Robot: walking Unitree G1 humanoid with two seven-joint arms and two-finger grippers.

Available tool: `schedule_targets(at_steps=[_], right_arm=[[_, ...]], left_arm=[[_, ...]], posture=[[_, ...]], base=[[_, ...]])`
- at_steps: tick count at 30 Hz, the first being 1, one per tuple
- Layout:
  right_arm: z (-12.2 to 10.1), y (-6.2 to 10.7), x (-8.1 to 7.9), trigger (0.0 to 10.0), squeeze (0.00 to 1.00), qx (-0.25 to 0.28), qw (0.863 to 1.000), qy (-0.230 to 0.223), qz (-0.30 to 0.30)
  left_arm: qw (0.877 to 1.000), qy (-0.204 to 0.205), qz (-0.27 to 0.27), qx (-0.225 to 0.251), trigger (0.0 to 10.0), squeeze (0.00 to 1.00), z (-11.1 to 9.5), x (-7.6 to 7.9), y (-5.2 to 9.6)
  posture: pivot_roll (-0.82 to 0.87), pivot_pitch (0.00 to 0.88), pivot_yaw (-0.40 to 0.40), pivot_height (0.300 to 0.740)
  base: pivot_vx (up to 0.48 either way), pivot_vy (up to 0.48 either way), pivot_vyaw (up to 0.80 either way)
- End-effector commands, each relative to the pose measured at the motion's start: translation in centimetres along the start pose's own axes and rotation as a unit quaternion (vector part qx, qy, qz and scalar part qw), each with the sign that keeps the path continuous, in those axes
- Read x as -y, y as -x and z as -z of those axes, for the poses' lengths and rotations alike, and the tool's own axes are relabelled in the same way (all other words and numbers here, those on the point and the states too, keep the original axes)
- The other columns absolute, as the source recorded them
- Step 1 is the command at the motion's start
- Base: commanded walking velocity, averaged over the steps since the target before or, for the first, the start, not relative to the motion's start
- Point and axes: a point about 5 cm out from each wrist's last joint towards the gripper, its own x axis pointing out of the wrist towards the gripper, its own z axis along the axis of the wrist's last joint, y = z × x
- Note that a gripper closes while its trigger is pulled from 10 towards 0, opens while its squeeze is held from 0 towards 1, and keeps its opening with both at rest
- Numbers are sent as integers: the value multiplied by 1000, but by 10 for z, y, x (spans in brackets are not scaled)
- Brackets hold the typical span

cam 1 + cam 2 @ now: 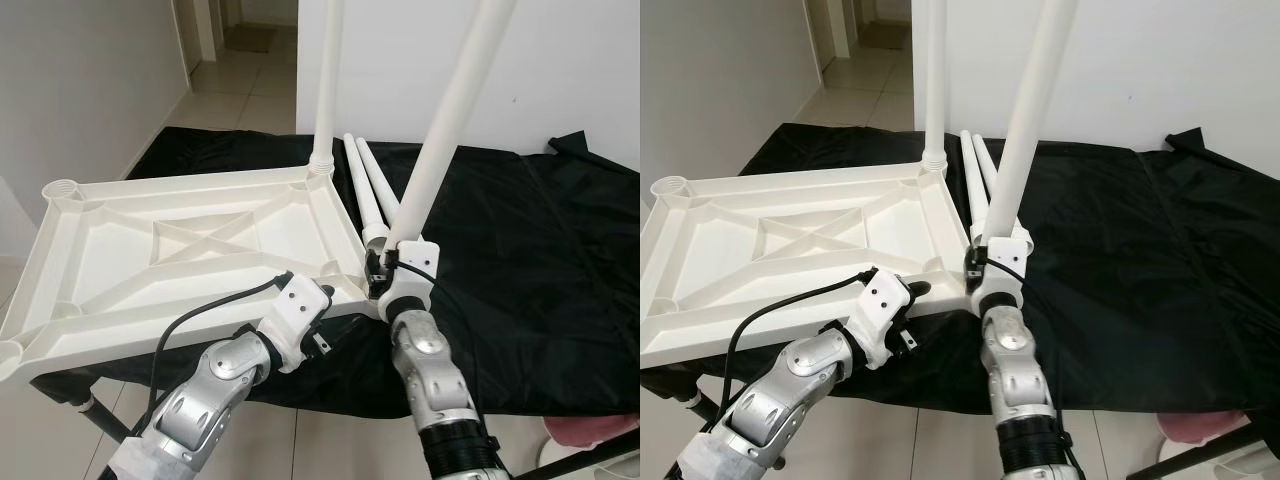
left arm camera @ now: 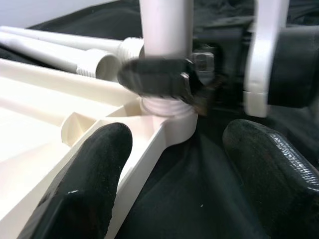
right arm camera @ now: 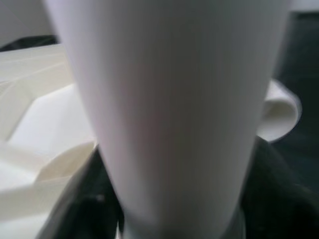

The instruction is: Building children table

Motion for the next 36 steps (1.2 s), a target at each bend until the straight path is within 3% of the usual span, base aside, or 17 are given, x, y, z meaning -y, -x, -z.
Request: schedule_targets(at_steps=[1, 6, 7, 8, 14, 17, 18, 20, 21, 25, 30, 31, 32, 33, 34, 35, 36], right_arm=[[3, 2, 8, 10000, 1000, -9, 1000, 11, -9], [0, 2, 15, 10000, 1000, -4, 1000, 12, -16], [-1, 3, 18, 10000, 737, -3, 999, 10, -45], [-3, 4, 22, 10000, 0, 3, 997, 20, -73], [-8, 5, 31, 10000, 0, 13, 984, 55, -169], [-9, 3, 33, 10000, 0, 13, 980, 61, -188], [-11, -3, 35, 10000, 0, 14, 970, 77, -230], [-11, -3, 35, 10000, 0, 14, 970, 77, -230], [-13, -8, 33, 10000, 0, 12, 958, 91, -271], [-12, -10, 32, 10000, 0, 9, 953, 97, -287], [-18, -28, 28, 10000, 0, 8, 934, 128, -335], [-18, -31, 27, 9647, 0, 2, 930, 132, -343], [-18, -34, 26, 5608, 0, -2, 928, 138, -347], [-18, -34, 26, 5608, 0, -2, 928, 138, -347], [-17, -37, 26, 4275, 0, -6, 927, 141, -348], [-17, -37, 26, 4275, 0, -6, 927, 141, -348], [-16, -39, 27, 1451, 0, -11, 925, 144, -350]], left_arm=[[1000, -5, 26, 0, 10000, 0, 0, 4, 1], [1000, -3, 26, -2, 10000, 0, 0, 4, 1], [1000, -2, 30, -2, 10000, 0, 1, 6, 2], [1000, -1, 30, -4, 10000, 0, 2, 7, 3], [999, -2, 33, -7, 10000, 0, 3, 8, 4], [999, -3, 33, -8, 10000, 0, 2, 7, 4], [999, -3, 34, -8, 10000, 0, 1, 6, 4], [999, -3, 34, -8, 10000, 0, 1, 6, 4], [999, -1, 39, -12, 10000, 0, 2, 7, 5], [999, 1, 42, -14, 10000, 0, 3, 7, 6], [998, 2, 61, -21, 10000, 0, 3, 10, 7], [998, 1, 63, -23, 10000, 0, 4, 10, 7], [998, 0, 65, -24, 10000, 0, 4, 10, 7], [998, 0, 65, -24, 10000, 0, 4, 10, 7], [998, -1, 66, -25, 10000, 0, 4, 10, 6], [998, -1, 66, -25, 10000, 0, 4, 10, 6], [997, -2, 66, -25, 10000, 0, 3, 10, 6]], posture=[[3, 0, -9, 740], [7, 0, -11, 740], [5, 0, -12, 740], [9, 0, -12, 740], [7, 0, -2, 740], [7, 0, -2, 740], [13, 0, 0, 740], [13, 0, 0, 740], [16, 0, 5, 740], [18, 0, 7, 740], [31, 0, 14, 740], [34, 0, 15, 740], [34, 0, 15, 740], [34, 0, 15, 740], [34, 0, 15, 740], [34, 0, 15, 740], [40, 0, 12, 740]], base=[[0, 0, 0], [0, 0, 0], [0, 0, 0], [0, 0, 0], [0, 0, 0], [0, 0, 0], [0, 0, 0], [0, 0, 0], [0, 0, 0], [0, 0, 0], [0, 0, 0], [0, 0, 0], [0, 0, 0], [0, 0, 0], [0, 0, 0], [0, 0, 0], [0, 0, 0]])
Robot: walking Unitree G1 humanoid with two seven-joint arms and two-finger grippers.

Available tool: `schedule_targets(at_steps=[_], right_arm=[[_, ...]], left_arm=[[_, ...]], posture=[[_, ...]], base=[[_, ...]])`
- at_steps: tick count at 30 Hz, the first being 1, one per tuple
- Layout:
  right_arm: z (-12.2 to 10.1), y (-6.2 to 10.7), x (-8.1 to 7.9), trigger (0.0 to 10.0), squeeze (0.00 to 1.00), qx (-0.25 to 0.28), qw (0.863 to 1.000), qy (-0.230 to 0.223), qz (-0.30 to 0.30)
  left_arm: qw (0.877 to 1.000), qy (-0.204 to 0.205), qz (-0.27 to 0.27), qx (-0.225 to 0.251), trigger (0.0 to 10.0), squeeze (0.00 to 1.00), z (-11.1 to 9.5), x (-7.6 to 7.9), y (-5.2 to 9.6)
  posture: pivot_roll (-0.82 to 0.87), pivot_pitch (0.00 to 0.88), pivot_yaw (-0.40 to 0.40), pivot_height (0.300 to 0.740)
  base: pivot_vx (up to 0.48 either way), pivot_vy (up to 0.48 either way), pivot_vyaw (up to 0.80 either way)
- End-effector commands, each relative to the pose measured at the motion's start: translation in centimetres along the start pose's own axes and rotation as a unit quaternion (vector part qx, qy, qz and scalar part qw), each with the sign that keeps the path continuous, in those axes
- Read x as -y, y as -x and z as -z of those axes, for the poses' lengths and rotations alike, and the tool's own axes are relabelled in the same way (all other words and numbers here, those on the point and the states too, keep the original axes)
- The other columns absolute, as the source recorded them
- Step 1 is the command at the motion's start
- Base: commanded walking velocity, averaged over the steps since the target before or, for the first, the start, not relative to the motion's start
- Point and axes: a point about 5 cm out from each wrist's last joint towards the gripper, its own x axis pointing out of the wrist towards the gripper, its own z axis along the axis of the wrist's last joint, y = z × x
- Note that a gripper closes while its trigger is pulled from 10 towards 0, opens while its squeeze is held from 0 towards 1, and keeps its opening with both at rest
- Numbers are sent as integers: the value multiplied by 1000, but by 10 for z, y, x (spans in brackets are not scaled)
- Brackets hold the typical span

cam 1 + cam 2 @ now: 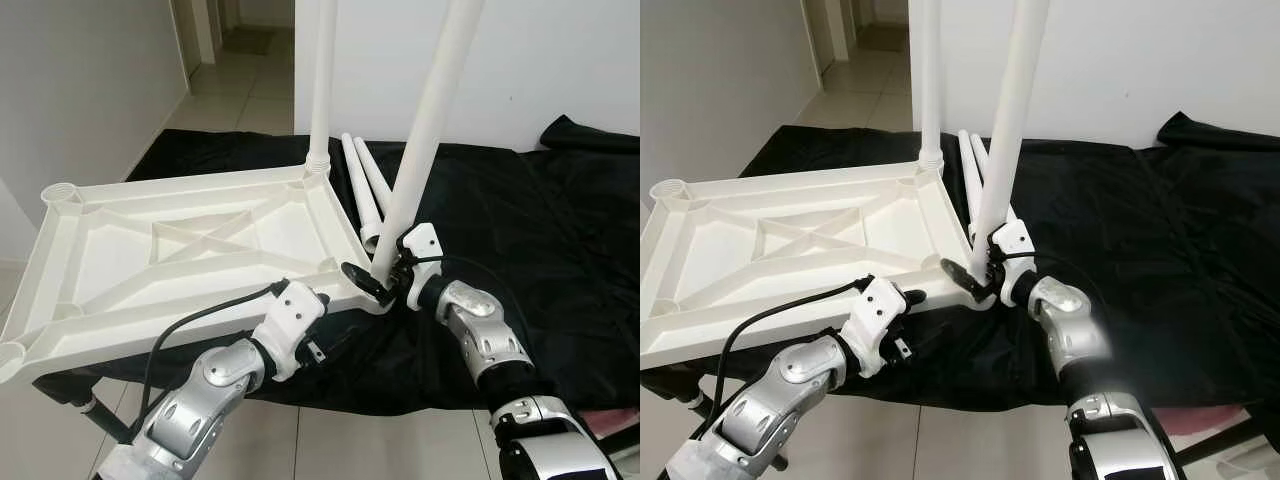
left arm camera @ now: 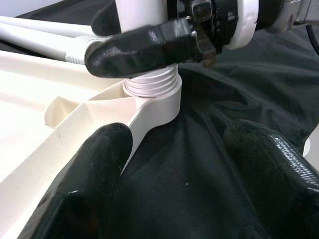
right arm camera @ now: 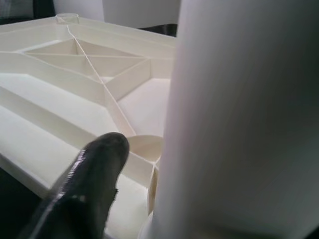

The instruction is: Building children table

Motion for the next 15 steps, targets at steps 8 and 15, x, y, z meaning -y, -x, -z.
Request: schedule_targets(at_steps=[8, 15], right_arm=[[16, 9, 6, 0, 0, -38, 999, 7, -10], [23, 19, 8, 10000, 0, -22, 999, -25, 16]], left_arm=[[998, -4, 57, -2, 10000, 0, -2, 8, -2], [998, -1, 64, -4, 10000, 0, -1, 11, -3]], posture=[[39, 0, 5, 740], [28, 0, 1, 740]], base=[[0, 0, 0], [0, 0, 0]])
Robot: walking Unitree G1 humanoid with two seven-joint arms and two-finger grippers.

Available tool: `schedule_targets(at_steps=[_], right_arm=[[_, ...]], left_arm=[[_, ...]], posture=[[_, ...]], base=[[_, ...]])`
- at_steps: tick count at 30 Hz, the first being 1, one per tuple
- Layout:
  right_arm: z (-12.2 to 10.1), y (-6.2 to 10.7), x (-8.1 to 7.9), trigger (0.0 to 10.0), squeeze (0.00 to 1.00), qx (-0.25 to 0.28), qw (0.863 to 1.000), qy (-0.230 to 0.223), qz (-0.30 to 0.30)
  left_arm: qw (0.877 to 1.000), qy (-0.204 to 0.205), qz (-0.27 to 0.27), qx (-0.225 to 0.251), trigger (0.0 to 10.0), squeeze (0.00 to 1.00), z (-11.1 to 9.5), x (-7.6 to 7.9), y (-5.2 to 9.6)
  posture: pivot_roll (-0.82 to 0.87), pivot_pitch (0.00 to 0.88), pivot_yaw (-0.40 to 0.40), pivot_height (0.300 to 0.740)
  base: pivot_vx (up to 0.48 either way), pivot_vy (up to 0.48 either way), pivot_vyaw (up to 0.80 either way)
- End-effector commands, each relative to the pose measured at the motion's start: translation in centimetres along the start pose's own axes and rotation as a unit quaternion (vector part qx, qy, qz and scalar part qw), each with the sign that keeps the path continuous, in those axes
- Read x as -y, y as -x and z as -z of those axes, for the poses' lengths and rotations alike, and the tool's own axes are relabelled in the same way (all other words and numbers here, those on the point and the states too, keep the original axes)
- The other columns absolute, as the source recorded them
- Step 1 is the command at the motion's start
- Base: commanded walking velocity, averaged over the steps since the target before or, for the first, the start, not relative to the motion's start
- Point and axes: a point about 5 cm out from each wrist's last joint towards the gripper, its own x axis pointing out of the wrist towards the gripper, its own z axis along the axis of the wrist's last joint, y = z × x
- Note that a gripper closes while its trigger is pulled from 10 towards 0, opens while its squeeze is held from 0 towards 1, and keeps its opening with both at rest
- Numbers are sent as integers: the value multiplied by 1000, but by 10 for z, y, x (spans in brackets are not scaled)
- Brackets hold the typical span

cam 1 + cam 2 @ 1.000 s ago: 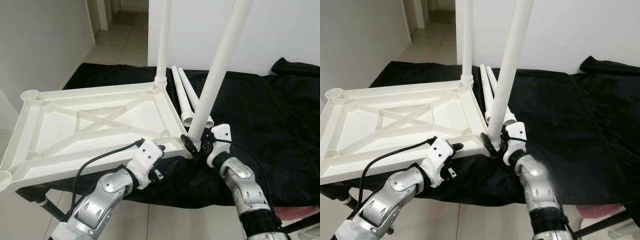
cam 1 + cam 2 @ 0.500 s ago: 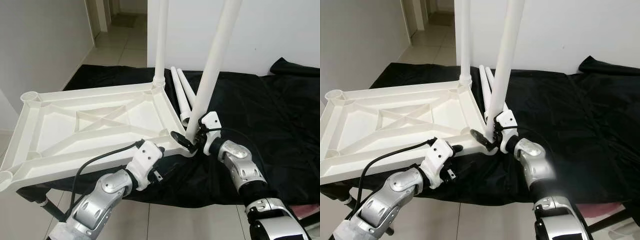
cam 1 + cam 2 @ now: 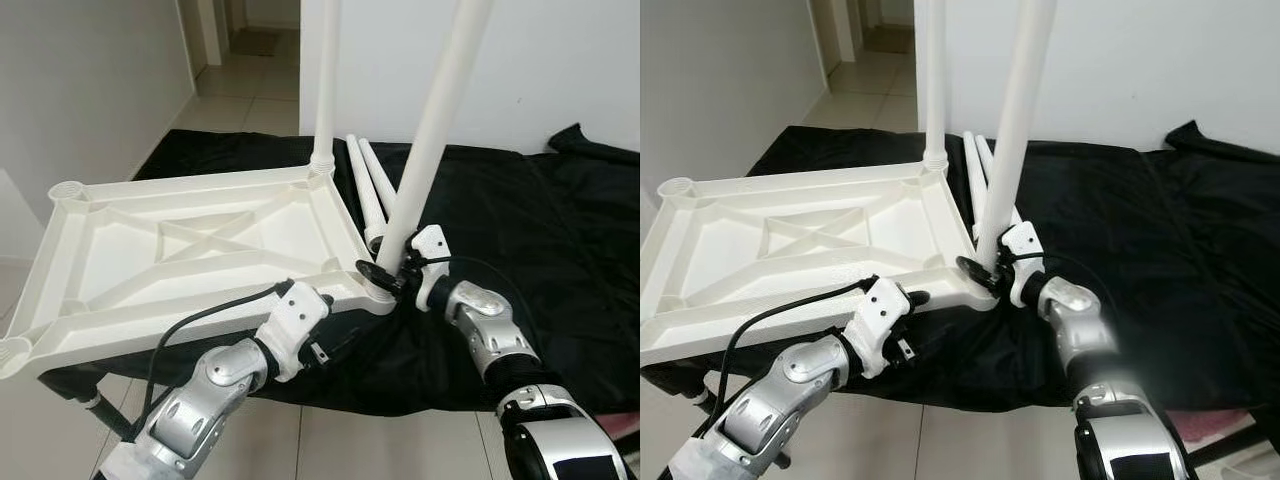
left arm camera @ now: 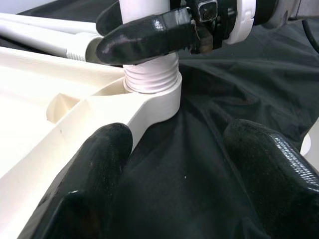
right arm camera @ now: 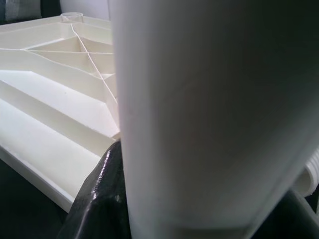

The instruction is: Building children table

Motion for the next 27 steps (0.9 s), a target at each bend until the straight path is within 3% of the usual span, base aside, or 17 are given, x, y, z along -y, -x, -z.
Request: schedule_targets(at_steps=[1, 6, 11, 17, 20, 23, 27], right_arm=[[16, 7, -4, 10000, 0, -24, 1000, -19, 4], [12, 3, -7, 10000, 0, 7, 998, -58, 34], [14, -3, -11, 10000, 0, -11, 991, -60, 116], [15, -6, -19, 10000, 0, -13, 986, -84, 145], [11, -16, -39, 10000, 0, -10, 967, -108, 229], [11, -18, -44, 10000, 0, -10, 962, -113, 249], [10, -21, -58, 10000, 0, -10, 942, -127, 309]], left_arm=[[998, -2, 55, 0, 10000, 0, -1, 8, 0], [998, -2, 58, 0, 10000, 0, 0, 9, -1], [998, -6, 55, 1, 10000, 0, -2, 5, -4], [999, -6, 41, 0, 10000, 0, -1, 2, -6], [1000, -29, -8, -7, 10000, 0, 0, -11, -9], [999, -33, -18, -10, 10000, 0, 0, -14, -9], [998, -37, -48, -12, 10000, 0, 0, -21, -10]], posture=[[28, 0, 1, 740], [18, 0, 2, 740], [14, 0, -1, 740], [6, 0, -1, 740], [6, 0, 7, 740], [5, 0, 8, 740], [5, 0, 9, 740]], base=[[0, 0, 0], [0, 0, 0], [0, 0, 0], [0, 0, 0], [0, 0, 0], [0, 0, 0], [0, 0, 0]])
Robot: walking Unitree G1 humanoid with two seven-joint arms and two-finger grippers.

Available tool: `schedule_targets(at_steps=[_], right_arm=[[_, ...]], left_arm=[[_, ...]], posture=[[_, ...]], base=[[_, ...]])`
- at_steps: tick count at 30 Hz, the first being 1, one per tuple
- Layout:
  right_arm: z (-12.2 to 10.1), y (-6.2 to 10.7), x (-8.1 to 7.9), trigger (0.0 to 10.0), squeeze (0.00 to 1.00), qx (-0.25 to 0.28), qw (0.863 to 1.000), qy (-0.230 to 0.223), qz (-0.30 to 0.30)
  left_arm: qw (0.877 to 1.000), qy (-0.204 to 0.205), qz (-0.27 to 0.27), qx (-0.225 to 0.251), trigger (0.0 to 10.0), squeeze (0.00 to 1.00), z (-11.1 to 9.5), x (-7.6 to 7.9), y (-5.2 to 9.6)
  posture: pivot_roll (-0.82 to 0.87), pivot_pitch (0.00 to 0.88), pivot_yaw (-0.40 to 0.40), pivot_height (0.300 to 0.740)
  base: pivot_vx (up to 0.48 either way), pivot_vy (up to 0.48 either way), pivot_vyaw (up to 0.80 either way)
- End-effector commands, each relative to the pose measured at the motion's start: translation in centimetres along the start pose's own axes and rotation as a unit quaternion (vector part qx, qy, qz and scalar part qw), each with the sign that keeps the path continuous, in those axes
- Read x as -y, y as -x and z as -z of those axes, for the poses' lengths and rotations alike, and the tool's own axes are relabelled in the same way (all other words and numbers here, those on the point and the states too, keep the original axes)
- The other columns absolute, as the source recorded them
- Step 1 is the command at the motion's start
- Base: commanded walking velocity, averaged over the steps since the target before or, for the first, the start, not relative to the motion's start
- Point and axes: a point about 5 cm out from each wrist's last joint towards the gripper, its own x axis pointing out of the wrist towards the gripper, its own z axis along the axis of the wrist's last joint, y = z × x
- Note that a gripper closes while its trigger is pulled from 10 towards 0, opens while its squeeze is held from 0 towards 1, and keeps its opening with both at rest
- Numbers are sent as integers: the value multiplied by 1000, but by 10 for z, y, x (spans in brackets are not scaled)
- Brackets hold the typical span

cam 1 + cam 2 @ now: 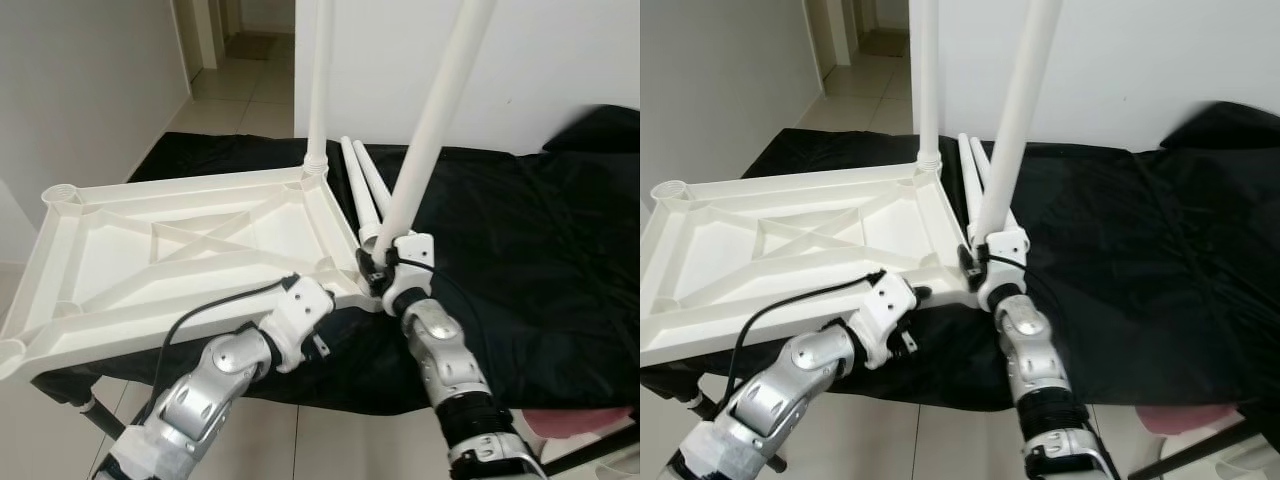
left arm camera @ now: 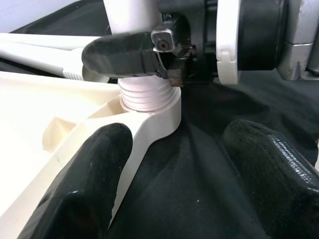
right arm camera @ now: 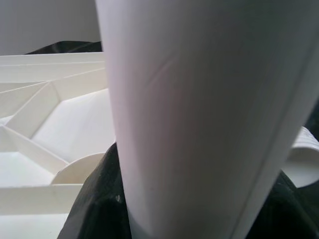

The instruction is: Building children table

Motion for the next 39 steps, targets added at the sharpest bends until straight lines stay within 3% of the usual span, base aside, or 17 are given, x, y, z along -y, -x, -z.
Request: schedule_targets(at_steps=[1, 4, 7, 8, 14, 15, 16, 17, 25, 39], right_arm=[[17, 7, -4, 10000, 0, -35, 998, -25, 38], [10, 12, -16, 10000, 0, 0, 997, -51, 62], [9, 13, -17, 10000, 0, 4, 997, -52, 60], [8, 15, -12, 10000, 1000, 11, 997, -51, 62], [1, 25, -1, 10000, 1000, 32, 997, -45, 62], [-2, 30, 3, 10000, 157, 44, 996, -47, 57], [-4, 34, 6, 10000, 157, 53, 996, -49, 53], [-6, 38, 8, 10000, 0, 62, 996, -49, 47], [-6, 64, 11, 10000, 0, 85, 994, -54, 30], [4, 89, 25, 10000, 0, 75, 995, -43, 54]], left_arm=[[999, 0, -46, -6, 10000, 0, 3, -7, 0], [998, 12, -62, -3, 10000, 0, 2, -11, 1], [998, 13, -62, -3, 10000, 0, 2, -11, 1], [998, 13, -62, -3, 10000, 0, 3, -11, 2], [998, 5, -62, -5, 10000, 0, 5, -12, 5], [998, 1, -68, -8, 10000, 0, 7, -13, 8], [997, -1, -72, -11, 10000, 0, 8, -15, 9], [997, -1, -79, -14, 10000, 0, 9, -16, 11], [993, 12, -109, -42, 10000, 0, 22, -24, 29], [985, 9, -151, -86, 10000, 0, 41, -38, 52]], posture=[[5, 0, 9, 740], [-2, 0, 21, 740], [-2, 0, 21, 740], [-4, 0, 25, 740], [-7, 0, 27, 740], [-7, 0, 26, 740], [-7, 0, 26, 740], [-6, 0, 21, 740], [-1, 0, 13, 740], [-15, 0, 26, 740]], base=[[0, 0, 0], [0, 0, 0], [0, 0, 0], [0, 0, 0], [0, 0, 0], [0, 0, 0], [0, 0, 0], [0, 0, 0], [0, 0, 0], [0, 0, 0]])
